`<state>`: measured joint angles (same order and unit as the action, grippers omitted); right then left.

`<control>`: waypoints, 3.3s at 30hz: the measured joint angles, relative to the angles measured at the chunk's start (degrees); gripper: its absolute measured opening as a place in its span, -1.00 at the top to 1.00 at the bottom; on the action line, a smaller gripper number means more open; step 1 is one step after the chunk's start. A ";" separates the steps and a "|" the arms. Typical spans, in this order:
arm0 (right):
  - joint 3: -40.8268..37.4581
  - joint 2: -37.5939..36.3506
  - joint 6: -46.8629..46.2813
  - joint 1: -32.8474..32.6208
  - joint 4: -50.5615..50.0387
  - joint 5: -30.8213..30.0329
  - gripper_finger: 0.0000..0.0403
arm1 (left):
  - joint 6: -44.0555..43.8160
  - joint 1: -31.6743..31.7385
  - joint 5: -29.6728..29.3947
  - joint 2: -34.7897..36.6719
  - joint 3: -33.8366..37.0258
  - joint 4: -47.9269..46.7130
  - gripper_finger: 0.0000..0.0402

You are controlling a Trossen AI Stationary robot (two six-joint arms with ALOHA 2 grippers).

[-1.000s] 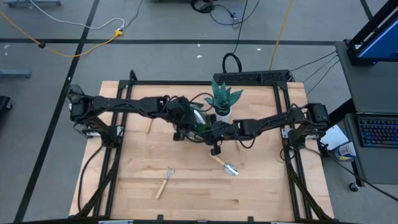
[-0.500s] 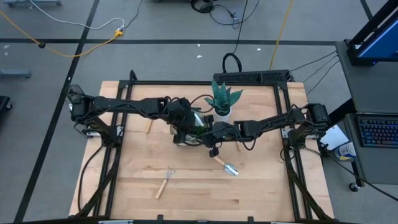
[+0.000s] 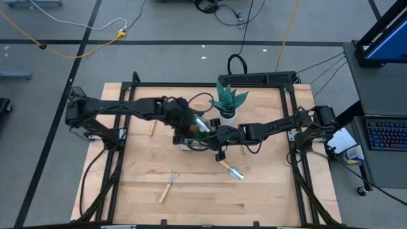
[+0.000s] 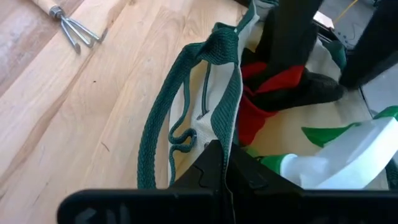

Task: Pick & Place Garden tools in Gardening bag
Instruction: Put the top brown trowel into the white gardening bag

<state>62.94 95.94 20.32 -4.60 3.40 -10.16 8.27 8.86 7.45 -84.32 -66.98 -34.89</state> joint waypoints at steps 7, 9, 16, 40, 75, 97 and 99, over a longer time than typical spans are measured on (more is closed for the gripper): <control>0.00 0.00 -0.09 0.00 0.21 -0.01 1.00 | -4.10 -0.04 -4.12 10.44 -0.04 -7.87 -0.25; 0.00 0.00 -0.11 0.00 0.22 -0.03 1.00 | -7.11 -0.04 -8.80 13.06 -0.04 -12.36 -0.25; 0.00 0.00 -0.11 0.00 1.06 -0.03 1.00 | -21.07 1.01 -17.11 16.27 4.21 -22.24 -0.25; 0.00 0.00 0.28 0.00 1.11 -0.01 1.00 | -35.00 20.68 -18.49 15.46 35.89 -0.65 -0.02; 0.04 0.00 0.28 0.00 1.11 -0.02 1.00 | -30.50 21.35 -10.99 24.02 39.18 2.43 0.68; 0.04 0.00 0.47 0.00 2.19 -0.02 1.00 | -14.42 -11.09 -16.16 25.28 15.65 19.63 0.68; 0.04 0.00 0.44 0.00 2.10 -0.01 1.00 | -11.72 -11.82 -21.17 22.16 15.69 21.30 0.68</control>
<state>62.98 95.94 20.75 -4.60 5.50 -10.17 -3.46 -2.96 -13.73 -62.16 -51.29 -13.58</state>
